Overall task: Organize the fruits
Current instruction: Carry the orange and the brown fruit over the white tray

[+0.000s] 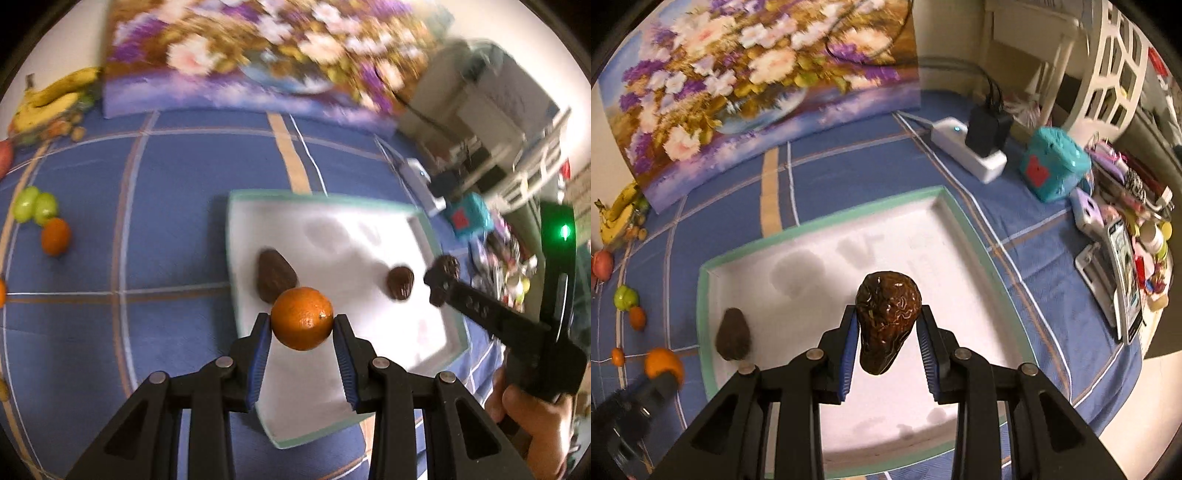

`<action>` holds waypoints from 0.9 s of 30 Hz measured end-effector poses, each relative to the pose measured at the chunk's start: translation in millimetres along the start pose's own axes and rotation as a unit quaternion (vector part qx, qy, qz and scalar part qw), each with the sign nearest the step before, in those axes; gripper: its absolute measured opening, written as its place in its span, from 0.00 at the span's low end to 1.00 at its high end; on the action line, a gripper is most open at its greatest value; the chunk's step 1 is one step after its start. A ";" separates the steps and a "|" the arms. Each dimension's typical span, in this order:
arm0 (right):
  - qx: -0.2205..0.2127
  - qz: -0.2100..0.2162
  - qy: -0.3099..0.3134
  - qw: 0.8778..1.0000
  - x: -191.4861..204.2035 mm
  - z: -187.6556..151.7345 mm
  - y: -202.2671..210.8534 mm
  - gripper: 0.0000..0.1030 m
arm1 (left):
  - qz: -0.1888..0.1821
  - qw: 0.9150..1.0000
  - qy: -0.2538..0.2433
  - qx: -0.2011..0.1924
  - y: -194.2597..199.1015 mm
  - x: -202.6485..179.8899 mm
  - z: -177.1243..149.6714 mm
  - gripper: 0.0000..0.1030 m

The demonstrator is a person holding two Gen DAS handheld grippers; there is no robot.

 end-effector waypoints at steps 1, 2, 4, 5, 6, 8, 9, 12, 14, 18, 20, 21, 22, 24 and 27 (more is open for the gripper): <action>0.006 0.000 -0.002 1.000 -2.4 -1.9 -3.6 0.32 | 0.000 1.000 -0.005 0.008 -5.1 -4.1 -4.1 0.36; 0.012 0.000 -0.004 1.000 -4.1 -3.5 -6.1 0.32 | 0.000 1.000 -0.010 0.016 -10.1 -7.3 -8.0 0.36; 0.022 0.000 -0.011 1.000 -8.5 -6.4 -10.8 0.32 | 0.007 0.999 -0.020 0.030 -20.2 -11.9 -15.0 0.36; 0.025 0.000 -0.013 1.000 -10.2 -7.5 -11.9 0.32 | 0.012 0.999 -0.024 0.034 -23.8 -13.3 -17.7 0.36; 0.027 0.000 -0.014 1.000 -11.5 -8.3 -12.6 0.32 | 0.016 0.999 -0.029 0.039 -28.2 -15.4 -21.1 0.36; 0.032 -0.001 -0.013 0.999 -13.2 -9.8 -14.4 0.32 | 0.018 0.998 -0.034 0.048 -34.2 -17.8 -25.4 0.36; 0.035 -0.001 -0.013 0.999 -13.8 -10.3 -15.6 0.32 | 0.019 0.998 -0.035 0.051 -36.3 -18.8 -27.1 0.36; 0.049 0.000 -0.014 0.999 -14.7 -13.2 -23.7 0.32 | 0.031 0.997 -0.039 0.059 -41.8 -18.1 -32.4 0.36; 0.062 0.002 -0.008 0.998 -11.9 -16.4 -31.2 0.32 | 0.034 0.997 -0.037 0.064 -46.6 -16.0 -33.3 0.36; 0.081 0.004 -0.001 0.997 -6.7 -21.4 -43.9 0.32 | 0.038 0.996 -0.027 0.073 -51.5 -9.5 -34.6 0.36; 0.089 0.006 0.000 0.996 -5.5 -23.6 -50.1 0.32 | 0.040 0.996 -0.025 0.074 -52.0 -7.8 -34.8 0.36; 0.092 0.006 0.000 0.996 -5.3 -24.9 -52.3 0.32 | 0.041 0.996 -0.024 0.075 -52.1 -7.8 -34.0 0.36; 0.093 0.006 -0.001 0.996 -5.5 -25.7 -54.0 0.32 | 0.042 0.996 -0.024 0.075 -53.5 -8.6 -33.3 0.36; 0.096 0.006 -0.002 0.995 -5.9 -26.8 -56.6 0.32 | 0.046 0.996 -0.025 0.075 -54.4 -8.0 -34.0 0.36; 0.095 0.007 -0.003 0.995 -5.6 -27.6 -58.3 0.32 | 0.051 0.995 -0.024 0.077 -55.5 -6.0 -33.9 0.36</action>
Point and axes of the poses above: each gripper's, at about its wrist camera, not at the fingertips, and y roughly against the way its jaws point, x to its left, z to its top, the point moved 3 cm from there along -y, roughly the way its jaws point, and after that the axes turned 10 degrees about y, right-handed, at the moved point
